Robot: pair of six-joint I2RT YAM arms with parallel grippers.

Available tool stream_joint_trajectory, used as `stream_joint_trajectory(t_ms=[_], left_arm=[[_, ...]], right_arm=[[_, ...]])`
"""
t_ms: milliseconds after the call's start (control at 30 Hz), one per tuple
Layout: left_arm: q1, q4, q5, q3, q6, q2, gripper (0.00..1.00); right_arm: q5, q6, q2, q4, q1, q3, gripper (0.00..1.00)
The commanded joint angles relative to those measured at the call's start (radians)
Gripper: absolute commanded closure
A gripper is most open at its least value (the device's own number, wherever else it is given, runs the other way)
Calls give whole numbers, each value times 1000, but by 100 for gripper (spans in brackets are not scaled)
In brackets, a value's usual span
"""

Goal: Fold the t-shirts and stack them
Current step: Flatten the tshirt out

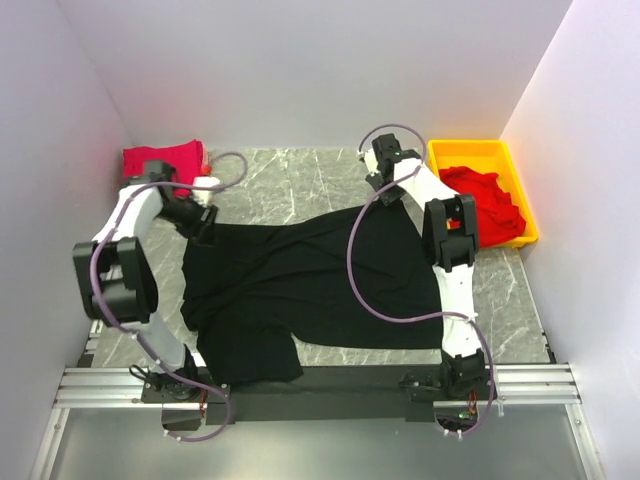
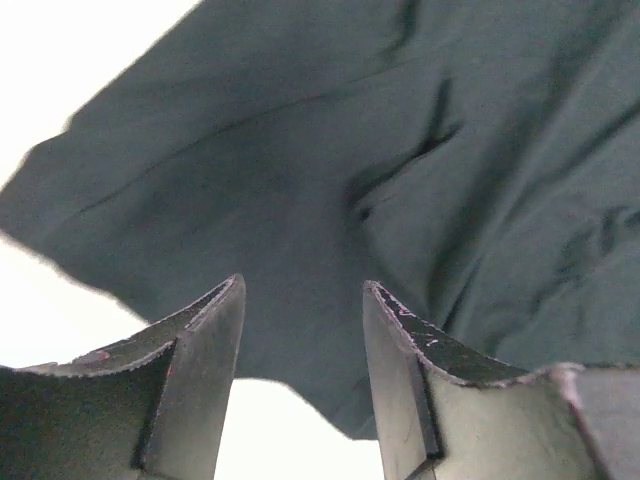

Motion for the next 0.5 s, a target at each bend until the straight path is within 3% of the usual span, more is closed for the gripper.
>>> stream_joint_trajectory(t_ms=[0, 233, 467], left_arm=[[-61, -26, 47, -8, -81, 57, 43], [-153, 77, -19, -73, -136, 74, 43], [-219, 96, -62, -88, -145, 106, 55]], right_arm=[[-94, -58, -102, -27, -25, 4, 66], [-119, -69, -46, -78, -31, 86, 81], [-120, -69, -43, -75, -36, 92, 92]])
